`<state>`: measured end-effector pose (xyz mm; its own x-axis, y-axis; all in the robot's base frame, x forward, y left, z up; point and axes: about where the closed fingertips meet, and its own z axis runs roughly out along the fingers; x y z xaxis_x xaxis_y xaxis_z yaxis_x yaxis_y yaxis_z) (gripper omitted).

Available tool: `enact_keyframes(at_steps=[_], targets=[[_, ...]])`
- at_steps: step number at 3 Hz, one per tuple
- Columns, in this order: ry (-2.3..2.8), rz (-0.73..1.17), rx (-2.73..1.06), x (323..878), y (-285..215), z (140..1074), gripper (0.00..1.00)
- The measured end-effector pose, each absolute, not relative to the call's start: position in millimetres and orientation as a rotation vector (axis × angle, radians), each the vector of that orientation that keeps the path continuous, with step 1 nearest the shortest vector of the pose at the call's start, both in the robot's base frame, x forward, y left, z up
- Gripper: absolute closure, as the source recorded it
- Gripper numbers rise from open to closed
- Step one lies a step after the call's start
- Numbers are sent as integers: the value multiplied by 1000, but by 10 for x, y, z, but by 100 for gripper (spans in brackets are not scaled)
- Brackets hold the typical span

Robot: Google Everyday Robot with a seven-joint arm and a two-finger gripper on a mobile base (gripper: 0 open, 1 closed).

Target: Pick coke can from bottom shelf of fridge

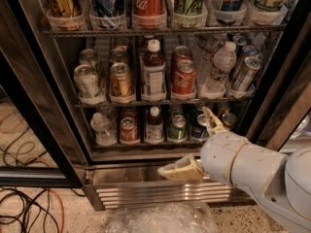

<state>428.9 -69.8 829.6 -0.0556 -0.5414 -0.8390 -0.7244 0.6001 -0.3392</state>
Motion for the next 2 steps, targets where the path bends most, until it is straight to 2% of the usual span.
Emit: enact_keyframes(at_steps=[2], targets=[[1594, 277, -858, 4642, -646, 8090, 0]])
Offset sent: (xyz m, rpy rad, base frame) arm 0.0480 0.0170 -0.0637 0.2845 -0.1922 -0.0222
